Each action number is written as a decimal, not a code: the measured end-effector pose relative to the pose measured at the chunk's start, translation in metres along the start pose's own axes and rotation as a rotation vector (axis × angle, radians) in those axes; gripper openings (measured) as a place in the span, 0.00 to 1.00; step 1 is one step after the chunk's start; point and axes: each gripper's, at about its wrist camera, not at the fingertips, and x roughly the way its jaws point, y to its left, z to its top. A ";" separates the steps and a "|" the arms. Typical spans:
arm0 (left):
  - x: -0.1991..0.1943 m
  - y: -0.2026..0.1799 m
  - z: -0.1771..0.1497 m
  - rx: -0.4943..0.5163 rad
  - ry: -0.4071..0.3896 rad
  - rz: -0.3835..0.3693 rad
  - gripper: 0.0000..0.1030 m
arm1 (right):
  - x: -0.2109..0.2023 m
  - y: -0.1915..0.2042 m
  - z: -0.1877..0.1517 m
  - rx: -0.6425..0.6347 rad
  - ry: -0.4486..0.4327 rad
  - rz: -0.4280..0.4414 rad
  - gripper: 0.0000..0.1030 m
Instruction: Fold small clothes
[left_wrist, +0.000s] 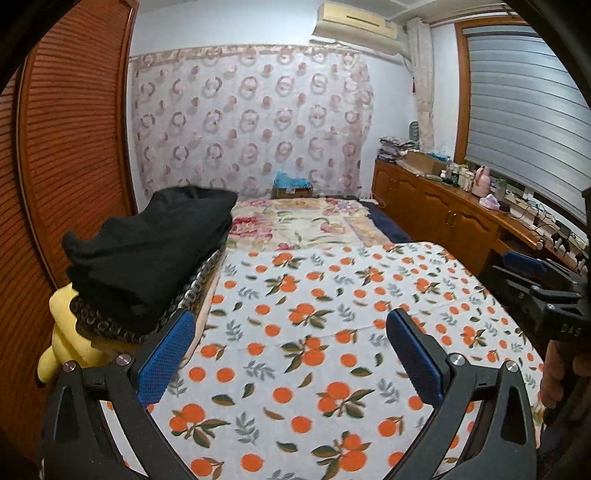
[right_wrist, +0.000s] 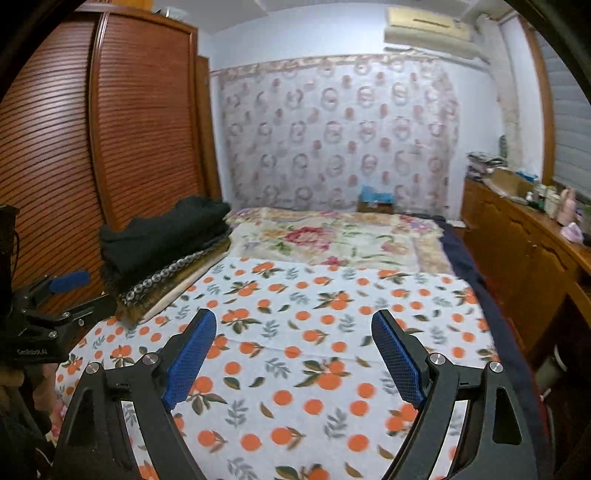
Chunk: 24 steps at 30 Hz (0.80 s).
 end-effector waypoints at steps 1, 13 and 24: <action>-0.003 -0.003 0.004 0.004 -0.009 -0.001 1.00 | -0.008 0.000 0.001 0.005 -0.013 -0.009 0.85; -0.042 -0.019 0.034 0.020 -0.088 -0.011 1.00 | -0.077 0.008 0.010 0.028 -0.126 -0.068 0.85; -0.050 -0.020 0.035 0.023 -0.105 -0.009 1.00 | -0.075 0.007 0.001 0.039 -0.135 -0.078 0.85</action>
